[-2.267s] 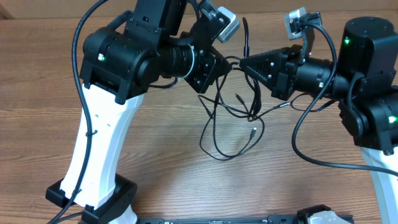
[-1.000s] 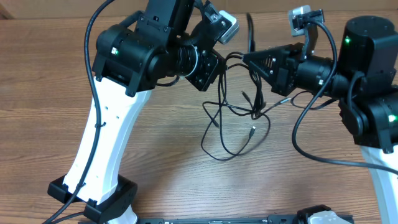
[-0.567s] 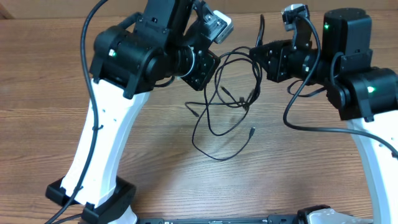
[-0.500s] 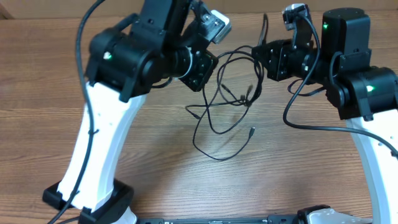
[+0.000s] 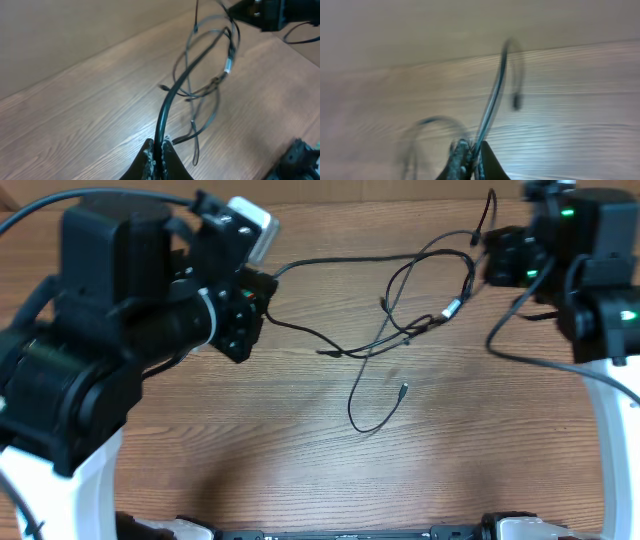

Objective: Untangle cables

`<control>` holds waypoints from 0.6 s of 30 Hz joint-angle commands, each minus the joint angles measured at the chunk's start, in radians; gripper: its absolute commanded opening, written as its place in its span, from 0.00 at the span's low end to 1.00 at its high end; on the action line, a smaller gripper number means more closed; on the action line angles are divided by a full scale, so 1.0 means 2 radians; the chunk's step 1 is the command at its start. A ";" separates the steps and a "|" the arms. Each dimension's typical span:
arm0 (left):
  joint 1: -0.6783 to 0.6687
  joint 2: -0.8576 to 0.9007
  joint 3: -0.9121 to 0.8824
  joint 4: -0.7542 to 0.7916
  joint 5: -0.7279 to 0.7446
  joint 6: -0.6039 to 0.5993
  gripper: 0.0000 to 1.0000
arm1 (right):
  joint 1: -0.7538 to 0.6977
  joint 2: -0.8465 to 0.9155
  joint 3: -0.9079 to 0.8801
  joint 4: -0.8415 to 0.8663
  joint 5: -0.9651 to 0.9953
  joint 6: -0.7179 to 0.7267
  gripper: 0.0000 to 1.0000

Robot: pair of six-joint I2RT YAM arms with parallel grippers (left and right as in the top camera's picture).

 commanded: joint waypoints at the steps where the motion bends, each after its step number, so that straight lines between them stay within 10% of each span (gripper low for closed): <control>1: 0.008 -0.026 0.001 0.002 -0.039 -0.022 0.04 | -0.056 -0.001 0.000 0.003 0.034 -0.004 0.04; 8: 0.008 -0.055 0.001 0.010 -0.057 -0.028 0.04 | -0.134 -0.001 0.000 0.005 -0.036 -0.005 0.04; 9: 0.008 -0.055 0.001 0.012 -0.054 -0.033 0.04 | -0.137 -0.001 0.000 0.004 -0.057 -0.009 0.08; 12: 0.007 -0.049 0.001 0.010 -0.042 -0.035 0.04 | -0.134 -0.001 0.000 -0.001 -0.125 -0.027 0.67; 18: 0.007 -0.033 0.001 0.032 -0.036 -0.065 0.04 | -0.101 -0.001 0.000 -0.035 -0.181 -0.059 0.77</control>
